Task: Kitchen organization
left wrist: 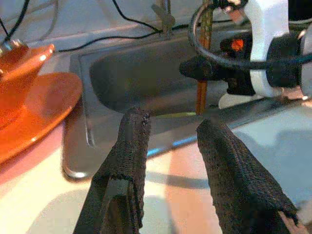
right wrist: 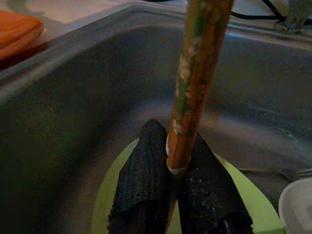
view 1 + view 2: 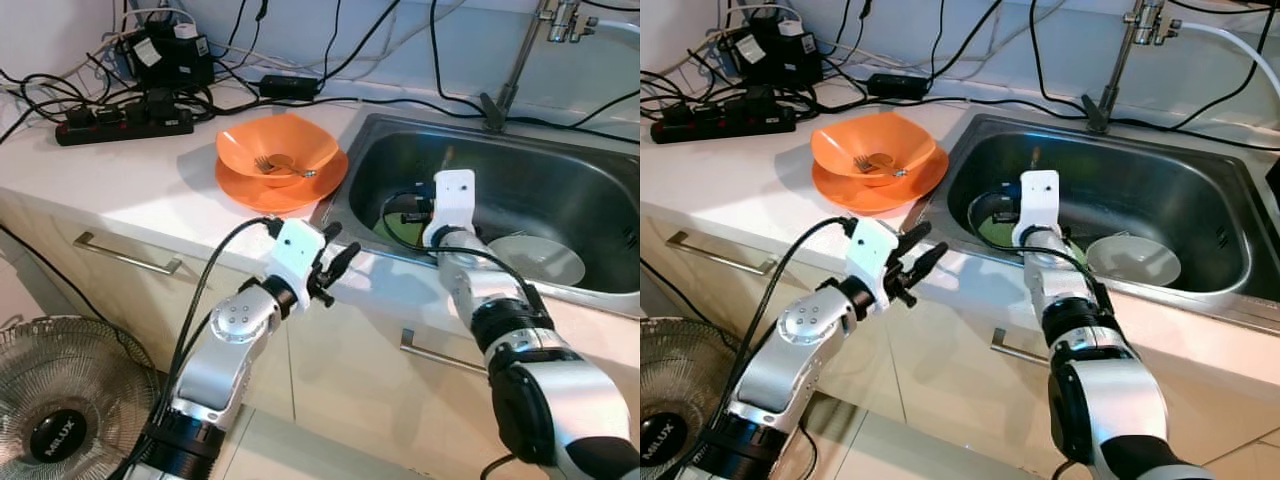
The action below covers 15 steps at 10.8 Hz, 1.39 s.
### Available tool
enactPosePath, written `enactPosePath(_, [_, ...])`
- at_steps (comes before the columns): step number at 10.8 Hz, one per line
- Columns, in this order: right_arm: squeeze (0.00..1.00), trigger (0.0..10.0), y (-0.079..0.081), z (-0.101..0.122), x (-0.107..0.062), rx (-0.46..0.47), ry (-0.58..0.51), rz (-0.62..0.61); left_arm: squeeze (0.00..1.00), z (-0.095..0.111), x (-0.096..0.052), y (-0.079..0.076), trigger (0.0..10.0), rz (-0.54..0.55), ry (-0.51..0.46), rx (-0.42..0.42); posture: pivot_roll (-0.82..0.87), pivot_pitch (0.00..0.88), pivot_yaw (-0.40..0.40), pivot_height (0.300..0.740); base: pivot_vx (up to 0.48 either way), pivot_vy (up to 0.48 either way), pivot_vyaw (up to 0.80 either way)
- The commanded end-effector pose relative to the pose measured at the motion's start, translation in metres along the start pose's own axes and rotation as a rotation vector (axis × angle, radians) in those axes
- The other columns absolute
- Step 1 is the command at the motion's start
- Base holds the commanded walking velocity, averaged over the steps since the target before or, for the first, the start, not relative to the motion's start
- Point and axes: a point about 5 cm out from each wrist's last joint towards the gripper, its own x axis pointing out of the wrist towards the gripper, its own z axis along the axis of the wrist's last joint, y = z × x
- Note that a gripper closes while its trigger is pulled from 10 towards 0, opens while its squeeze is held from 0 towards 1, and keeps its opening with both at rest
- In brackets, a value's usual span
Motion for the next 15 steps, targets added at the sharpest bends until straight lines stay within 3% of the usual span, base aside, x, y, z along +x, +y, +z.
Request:
enactPosePath(1, [0.00, 10.0, 0.005, -0.004, 0.000, 0.002, 0.026, 0.019, 0.00, -0.005, 0.000, -0.002, 10.0, 0.006, 0.030, 0.002, 0.20, 0.000, -0.002, 0.740, 0.000, 0.000, 0.00])
enactPosePath(2, [0.00, 10.0, 0.005, -0.005, 0.000, 0.004, 0.029, 0.021, 0.00, -0.005, 0.000, -0.002, 10.0, 0.008, 0.032, 0.000, 0.20, 0.000, -0.002, 0.740, 0.000, 0.000, 0.00])
enactPosePath(3, [0.53, 10.0, 0.005, -0.006, 0.000, 0.007, 0.033, 0.022, 0.00, -0.006, 0.000, -0.002, 10.0, 0.013, 0.036, -0.006, 0.20, 0.000, -0.003, 0.740, 0.000, 0.000, 0.00])
enactPosePath(4, [0.57, 10.0, 0.005, -0.006, 0.000, 0.007, 0.035, 0.021, 0.00, -0.007, 0.000, -0.002, 10.0, 0.016, 0.037, -0.011, 0.20, 0.001, -0.005, 0.740, 0.000, 0.000, 0.00])
enactPosePath(5, [0.20, 10.0, 0.007, -0.008, 0.000, 0.006, 0.039, 0.021, 0.00, -0.008, -0.001, -0.002, 10.0, 0.026, 0.041, -0.016, 0.20, 0.007, -0.008, 0.740, 0.000, 0.000, 0.00])
enactPosePath(6, [0.00, 10.0, 0.007, -0.009, 0.000, 0.006, 0.039, 0.021, 0.00, -0.008, -0.002, -0.002, 10.0, 0.028, 0.042, -0.016, 0.20, 0.008, -0.009, 0.740, 0.000, 0.000, 0.00])
enactPosePath(7, [0.91, 10.0, 0.009, -0.011, -0.001, 0.008, 0.045, 0.029, 0.00, -0.008, -0.002, -0.002, 10.0, 0.032, 0.042, -0.015, 0.21, 0.009, -0.010, 0.740, 0.000, 0.000, 0.00])
enactPosePath(8, [1.00, 10.0, 0.010, -0.010, -0.001, -0.003, 0.038, 0.034, 0.00, -0.007, -0.002, -0.001, 10.0, 0.036, 0.041, -0.012, 0.21, 0.012, -0.010, 0.740, 0.000, 0.000, 0.00])
enactPosePath(9, [0.00, 10.0, 0.010, -0.008, 0.000, -0.007, 0.029, 0.029, 0.00, -0.007, -0.002, -0.001, 10.0, 0.039, 0.042, -0.010, 0.21, 0.013, -0.010, 0.740, 0.000, 0.000, 0.00])
enactPosePath(11, [0.00, 10.0, 0.007, 0.003, 0.002, -0.013, -0.020, 0.018, 0.00, -0.006, -0.001, 0.001, 10.0, 0.045, 0.041, -0.002, 0.21, 0.015, -0.009, 0.740, 0.000, 0.000, 0.00])
enactPosePath(12, [0.26, 10.0, 0.005, 0.008, 0.002, -0.019, -0.047, 0.014, 0.00, -0.006, -0.001, 0.001, 10.0, 0.048, 0.039, 0.002, 0.20, 0.017, -0.011, 0.740, 0.000, 0.000, 0.00])
enactPosePath(13, [1.00, 10.0, 0.000, 0.017, 0.003, -0.024, -0.084, 0.004, 0.00, -0.005, 0.000, 0.002, 10.0, 0.052, 0.036, 0.004, 0.20, 0.020, -0.012, 0.740, 0.000, 0.000, 0.00])
enactPosePath(14, [1.00, 10.0, -0.001, 0.023, 0.003, -0.036, -0.108, -0.003, 0.00, -0.005, 0.000, 0.002, 10.0, 0.053, 0.034, 0.005, 0.20, 0.023, -0.012, 0.740, 0.000, 0.000, 0.00])
enactPosePath(15, [0.00, 10.0, -0.005, 0.035, 0.004, -0.036, -0.162, -0.020, 0.00, -0.004, 0.001, 0.003, 10.0, 0.057, 0.032, 0.008, 0.21, 0.025, -0.011, 0.740, 0.000, 0.000, 0.00])
